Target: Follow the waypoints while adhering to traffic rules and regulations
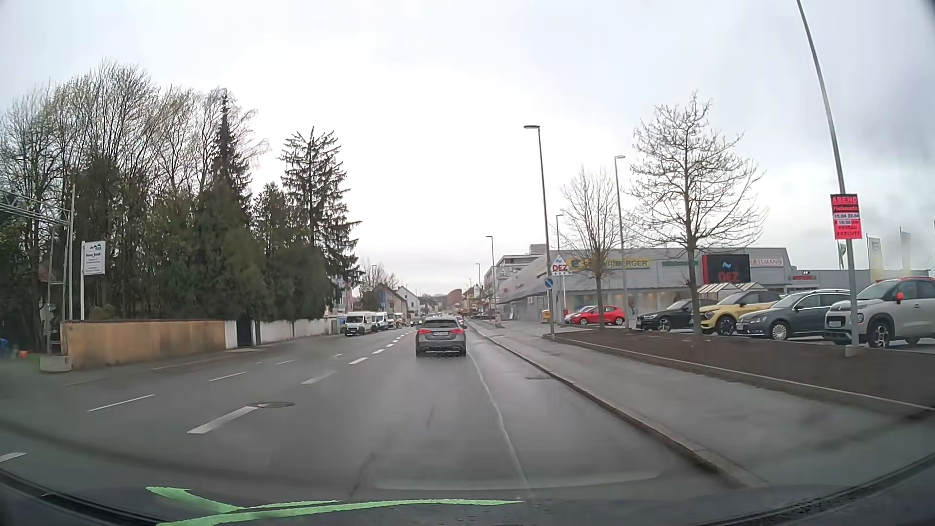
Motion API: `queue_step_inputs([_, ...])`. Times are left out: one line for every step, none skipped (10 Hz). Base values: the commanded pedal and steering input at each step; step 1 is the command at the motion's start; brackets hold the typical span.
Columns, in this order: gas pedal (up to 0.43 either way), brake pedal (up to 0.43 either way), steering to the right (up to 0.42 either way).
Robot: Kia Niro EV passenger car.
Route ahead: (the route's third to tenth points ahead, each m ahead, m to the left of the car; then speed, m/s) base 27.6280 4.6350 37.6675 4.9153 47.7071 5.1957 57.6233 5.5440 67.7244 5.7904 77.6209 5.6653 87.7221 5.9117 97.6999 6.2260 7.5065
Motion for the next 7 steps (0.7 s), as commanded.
queue_step_inputs([0.35, 0.0, 0.001])
queue_step_inputs([0.35, 0.0, 0.0])
queue_step_inputs([0.358, 0.0, -0.003])
queue_step_inputs([0.358, 0.0, -0.006])
queue_step_inputs([0.358, 0.0, -0.006])
queue_step_inputs([0.358, 0.0, -0.006])
queue_step_inputs([0.358, 0.0, -0.006])
